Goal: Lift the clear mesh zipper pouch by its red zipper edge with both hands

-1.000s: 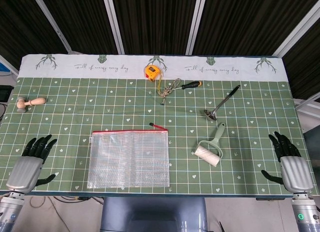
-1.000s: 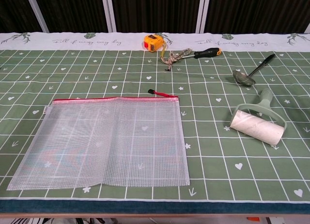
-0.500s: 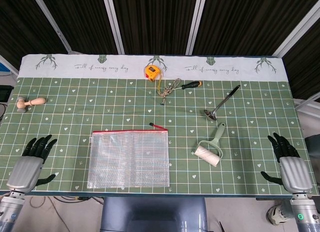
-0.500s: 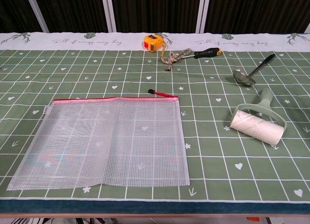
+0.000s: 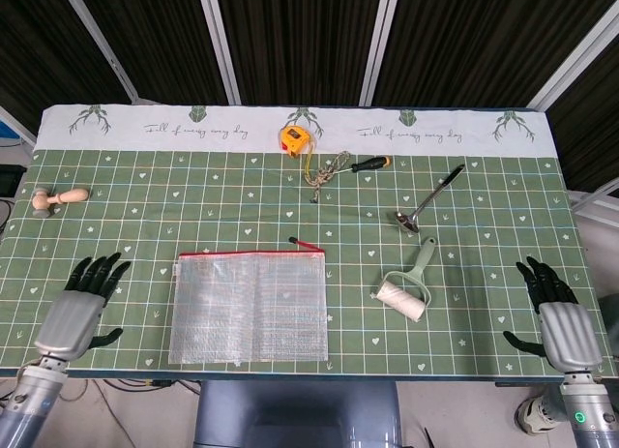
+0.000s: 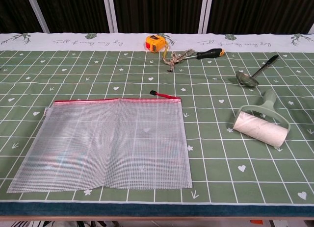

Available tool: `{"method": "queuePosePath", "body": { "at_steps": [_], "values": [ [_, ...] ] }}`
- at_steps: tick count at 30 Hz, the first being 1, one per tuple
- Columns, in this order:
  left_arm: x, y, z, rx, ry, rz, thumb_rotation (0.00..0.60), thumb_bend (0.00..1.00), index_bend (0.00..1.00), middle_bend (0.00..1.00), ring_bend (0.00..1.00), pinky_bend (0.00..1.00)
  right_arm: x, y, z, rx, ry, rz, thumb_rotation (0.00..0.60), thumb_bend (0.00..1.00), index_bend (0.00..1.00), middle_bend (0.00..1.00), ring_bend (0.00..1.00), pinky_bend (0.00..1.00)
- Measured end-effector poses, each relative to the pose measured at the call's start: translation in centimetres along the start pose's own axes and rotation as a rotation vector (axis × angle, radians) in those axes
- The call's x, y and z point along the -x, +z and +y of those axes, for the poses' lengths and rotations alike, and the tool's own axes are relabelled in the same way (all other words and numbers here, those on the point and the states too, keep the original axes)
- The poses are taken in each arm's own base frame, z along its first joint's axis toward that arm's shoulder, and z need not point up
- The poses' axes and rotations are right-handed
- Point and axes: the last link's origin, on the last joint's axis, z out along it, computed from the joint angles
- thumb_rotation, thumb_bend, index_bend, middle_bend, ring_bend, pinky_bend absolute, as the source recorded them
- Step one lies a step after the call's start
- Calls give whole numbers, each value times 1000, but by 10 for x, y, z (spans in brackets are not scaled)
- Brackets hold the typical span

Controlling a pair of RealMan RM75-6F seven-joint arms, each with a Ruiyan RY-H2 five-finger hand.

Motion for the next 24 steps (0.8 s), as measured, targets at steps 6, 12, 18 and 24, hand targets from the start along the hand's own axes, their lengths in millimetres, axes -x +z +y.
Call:
{"method": "queuePosePath", "body": {
  "at_steps": [6,12,18,24],
  "values": [
    [-12,59,47,94,8,9,600,146,173,21,0,0,2,1,-1,9,11,-13,600,141,0,0,0,183],
    [-12,115,107,166,12,7,600,154,225,41,0,0,3,1,0,25,21,-23,600,141,0,0,0,183],
    [-6,164,153,186,60,-5,600,186,267,61,0,0,3,2,0,37,39,-33,600,140,0,0,0,183],
    [2,203,193,186,106,-26,600,224,322,91,0,0,4,2,1,44,52,-40,600,141,0,0,0,183]
  ]
}}
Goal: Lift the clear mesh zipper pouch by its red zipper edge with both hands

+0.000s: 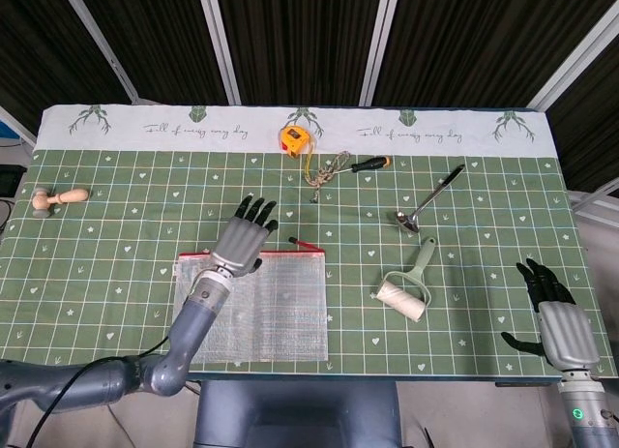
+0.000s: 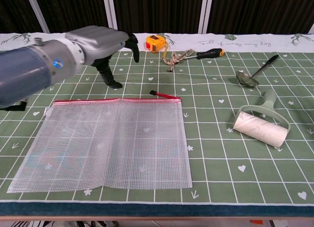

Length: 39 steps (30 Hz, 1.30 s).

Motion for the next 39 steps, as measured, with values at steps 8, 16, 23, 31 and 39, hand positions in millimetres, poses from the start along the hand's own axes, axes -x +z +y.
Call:
{"method": "queuePosePath", "body": {
  "at_steps": [8,16,23,31,39],
  "values": [
    [10,38,25,-30,55,-26,600,252,391,125,0,0,-1,0,1,12,24,-12,600,142,0,0,0,183],
    [22,62,40,-63,70,-45,600,264,419,130,0,0,-1,1,1,17,37,-21,600,146,0,0,0,183],
    [34,74,51,-64,86,-65,600,264,433,138,0,0,-1,1,2,23,44,-25,600,157,0,0,0,183],
    [44,82,64,-49,82,-79,600,283,454,141,0,0,-1,1,3,34,50,-29,600,172,0,0,0,183],
    [47,86,69,-45,85,-75,600,310,478,143,0,0,-1,1,3,39,60,-32,600,176,0,0,0,183]
  ]
}}
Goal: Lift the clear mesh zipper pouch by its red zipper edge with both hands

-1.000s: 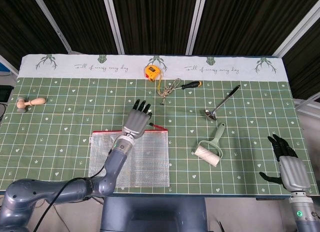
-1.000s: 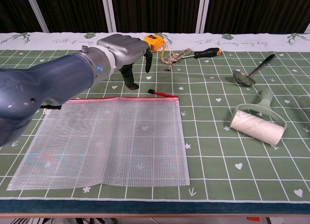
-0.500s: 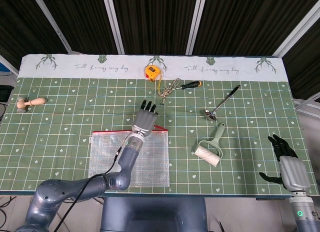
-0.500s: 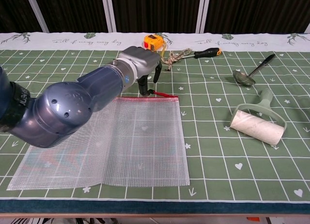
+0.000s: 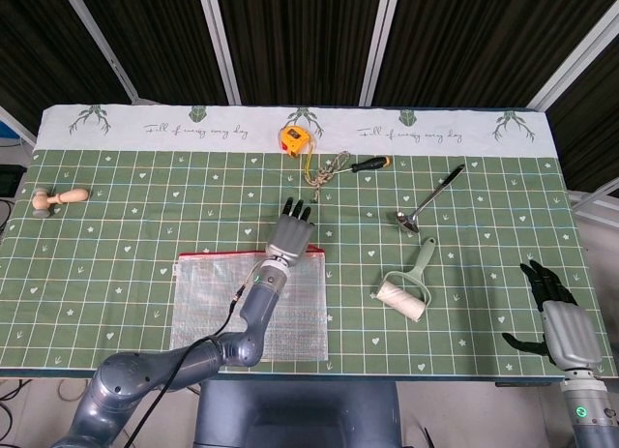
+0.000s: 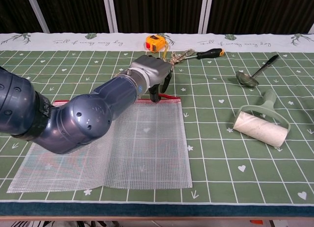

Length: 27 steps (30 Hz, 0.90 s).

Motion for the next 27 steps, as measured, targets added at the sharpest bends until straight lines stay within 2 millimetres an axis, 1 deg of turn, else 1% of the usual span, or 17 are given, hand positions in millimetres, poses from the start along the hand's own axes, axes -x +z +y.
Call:
{"method": "queuePosePath", "body": {
  "at_steps": [14,23,27],
  "values": [
    [6,3,0,-4,8,-13,600,310,506,148,0,0,-1,0,0,8,10,-2,600,176,0,0,0,183],
    [6,3,-1,0,1,-5,600,323,591,164,0,0,0,0,0,10,14,-3,600,176,0,0,0,183],
    [5,3,-3,1,-3,2,600,335,609,167,0,0,-1,0,-1,9,16,-2,600,177,0,0,0,183]
  ]
}}
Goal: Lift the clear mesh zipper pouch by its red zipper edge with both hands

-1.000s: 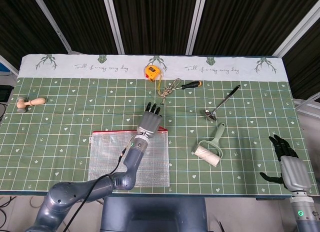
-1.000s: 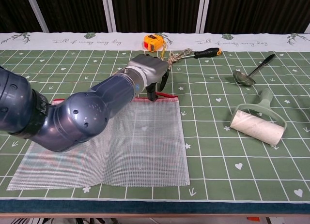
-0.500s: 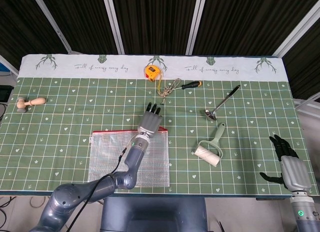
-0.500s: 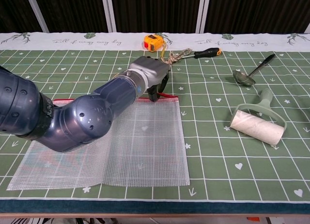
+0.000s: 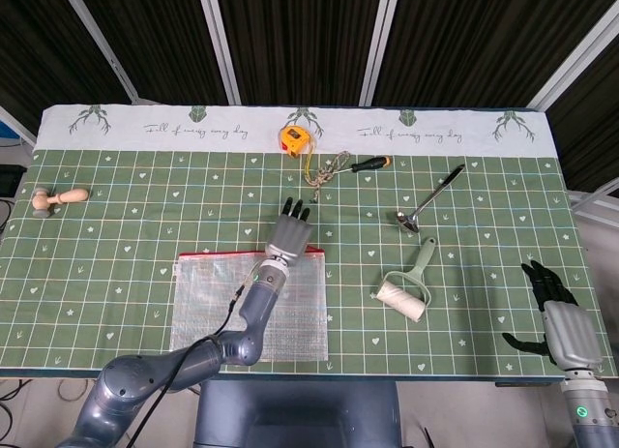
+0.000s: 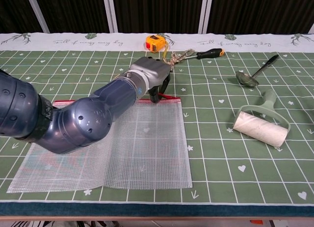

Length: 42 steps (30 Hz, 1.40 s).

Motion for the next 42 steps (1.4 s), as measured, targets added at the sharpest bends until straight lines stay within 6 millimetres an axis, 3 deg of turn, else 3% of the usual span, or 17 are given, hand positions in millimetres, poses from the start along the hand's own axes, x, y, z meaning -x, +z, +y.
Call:
{"method": "queuePosePath", "body": {
  "at_steps": [10,16,23,30,35,42],
  "values": [
    [-12,-2,1,18,-34,33,600,347,613,170,0,0,0,1,-1,-4,-2,1,600,177,0,0,0,183],
    [-41,-7,8,67,-87,93,600,347,613,170,0,0,-2,1,-6,-14,16,-3,600,178,0,0,0,183],
    [-90,-15,14,130,-132,176,600,364,615,170,0,0,-6,3,-20,-9,100,-45,600,188,0,0,0,183],
    [-134,-18,16,140,-138,245,600,377,616,169,0,0,-10,21,-49,-11,222,-108,600,270,56,0,0,183],
    [-152,-21,19,147,-152,262,600,377,620,170,0,0,-13,37,-76,-12,335,-154,600,320,209,42,0,183],
    [-168,-28,23,160,-159,275,600,378,621,169,0,0,-13,65,-117,45,515,-244,600,355,287,59,0,183]
  ]
}}
